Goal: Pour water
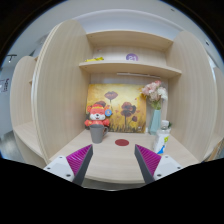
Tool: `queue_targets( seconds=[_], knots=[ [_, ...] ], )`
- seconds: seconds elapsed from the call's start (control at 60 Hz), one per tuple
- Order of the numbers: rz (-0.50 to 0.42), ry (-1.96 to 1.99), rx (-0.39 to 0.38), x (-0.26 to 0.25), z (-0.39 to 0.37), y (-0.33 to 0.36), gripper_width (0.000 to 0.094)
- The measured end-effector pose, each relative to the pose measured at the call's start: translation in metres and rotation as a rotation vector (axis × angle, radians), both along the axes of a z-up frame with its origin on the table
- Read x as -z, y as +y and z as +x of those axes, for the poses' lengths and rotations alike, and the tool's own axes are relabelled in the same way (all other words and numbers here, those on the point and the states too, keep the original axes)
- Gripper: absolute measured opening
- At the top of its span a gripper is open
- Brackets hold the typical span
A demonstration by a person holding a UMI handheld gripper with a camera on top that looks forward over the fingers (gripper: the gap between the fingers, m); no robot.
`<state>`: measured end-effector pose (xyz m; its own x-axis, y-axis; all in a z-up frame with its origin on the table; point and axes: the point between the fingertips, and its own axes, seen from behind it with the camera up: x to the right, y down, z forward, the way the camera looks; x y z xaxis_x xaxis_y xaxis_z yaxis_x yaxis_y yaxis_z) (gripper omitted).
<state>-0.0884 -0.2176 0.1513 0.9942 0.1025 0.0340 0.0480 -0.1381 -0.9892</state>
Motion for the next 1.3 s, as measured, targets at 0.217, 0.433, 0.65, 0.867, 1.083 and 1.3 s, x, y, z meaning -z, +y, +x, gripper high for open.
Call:
queue_targets(
  seconds=[0.217,0.433,0.65,0.867,1.083,1.3],
  knots=[
    [-0.010,-0.041,0.124,0.037,0.089,0.036,0.0860],
    [-0.037,-0.015,0.276,0.053,0.182,0.086,0.0852],
    [-0.034,-0.031,0.304,0.061,0.230,0.154,0.0846],
    [-0.041,-0.035,0.290,0.069,0.247,0.207,0.0837],
    [-0.016,-0.035,0.233,0.066,0.238,0.230,0.0577],
    [0.025,-0.073,0.237,0.064,0.233,0.233,0.0446]
  ],
)
